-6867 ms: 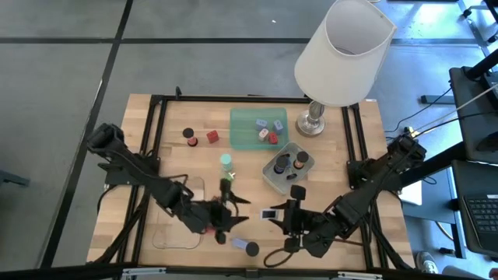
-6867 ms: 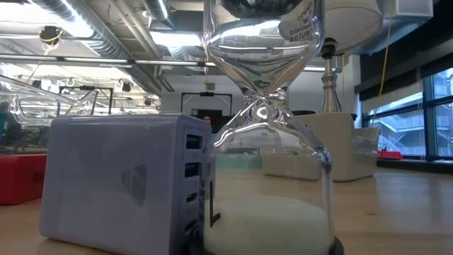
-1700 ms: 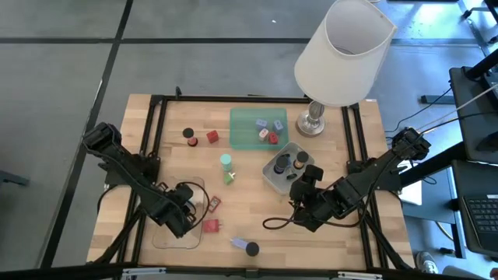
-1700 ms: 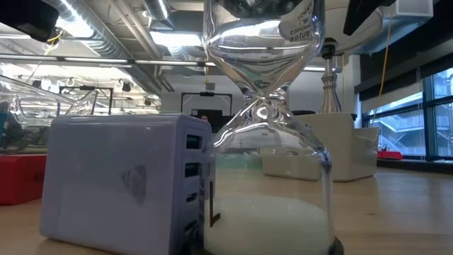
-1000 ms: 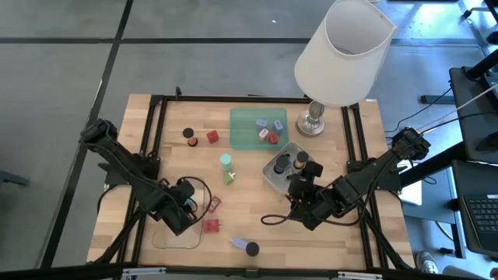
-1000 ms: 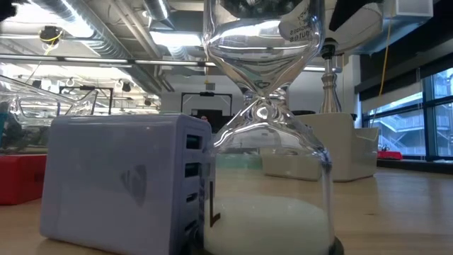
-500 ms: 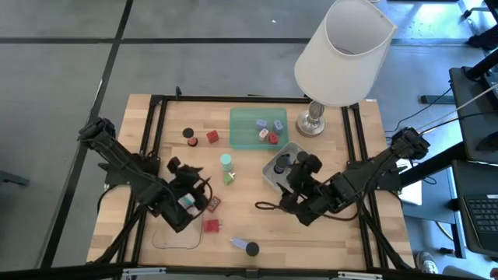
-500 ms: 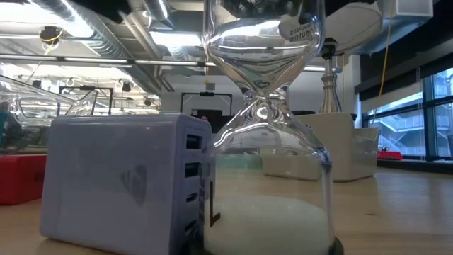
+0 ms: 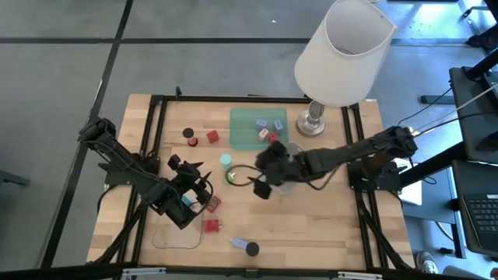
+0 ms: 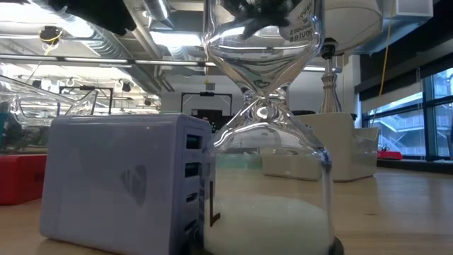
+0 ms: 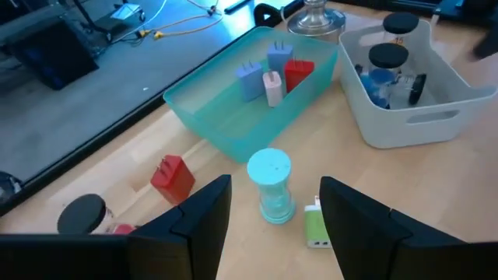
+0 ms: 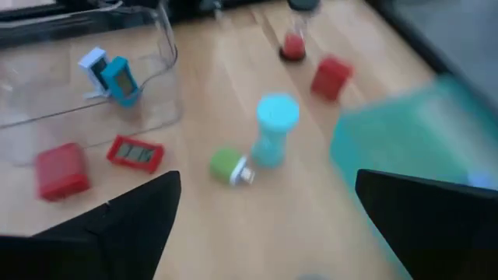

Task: Pick & Place Office items
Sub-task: Put the light blue hourglass into the gray bin

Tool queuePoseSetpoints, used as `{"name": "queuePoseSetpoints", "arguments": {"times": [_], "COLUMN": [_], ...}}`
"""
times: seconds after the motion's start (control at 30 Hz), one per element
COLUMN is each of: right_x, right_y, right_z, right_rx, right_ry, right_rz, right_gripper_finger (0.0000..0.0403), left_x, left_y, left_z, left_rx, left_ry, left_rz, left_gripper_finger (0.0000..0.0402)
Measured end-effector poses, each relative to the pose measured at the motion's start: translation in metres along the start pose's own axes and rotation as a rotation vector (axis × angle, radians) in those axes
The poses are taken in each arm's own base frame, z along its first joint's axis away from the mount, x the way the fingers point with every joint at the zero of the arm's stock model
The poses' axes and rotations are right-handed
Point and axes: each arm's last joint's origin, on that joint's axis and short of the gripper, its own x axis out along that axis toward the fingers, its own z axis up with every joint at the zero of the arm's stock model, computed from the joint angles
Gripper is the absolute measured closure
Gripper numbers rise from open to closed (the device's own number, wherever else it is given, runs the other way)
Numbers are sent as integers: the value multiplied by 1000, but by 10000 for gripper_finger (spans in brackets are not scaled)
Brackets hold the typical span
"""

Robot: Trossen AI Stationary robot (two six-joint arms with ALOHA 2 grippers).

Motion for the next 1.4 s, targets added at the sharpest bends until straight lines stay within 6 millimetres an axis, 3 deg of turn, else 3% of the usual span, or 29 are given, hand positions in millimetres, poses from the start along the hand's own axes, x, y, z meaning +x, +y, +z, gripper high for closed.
{"name": "queuePoseSetpoints", "arguments": {"times": [0.27,0.77,1.1,1.4], "right_x": [62,143,170,173], "right_y": [-2,-48,-54,-55], "right_z": [3,6,-4,-5], "right_rx": [-336,-162,-147,-147], "right_ry": [-78,-157,-173,-176], "right_rz": [0,203,209,187], "right_gripper_finger": [9,9,9,9], "left_x": [-1,-1,-1,-1], "left_y": [5,8,9,9], "left_z": [-1,-1,-2,-2], "left_rx": [66,103,122,124], "left_ry": [4,8,11,11], "left_rz": [31,45,53,54], "left_gripper_finger": [208,208,215,217]}}
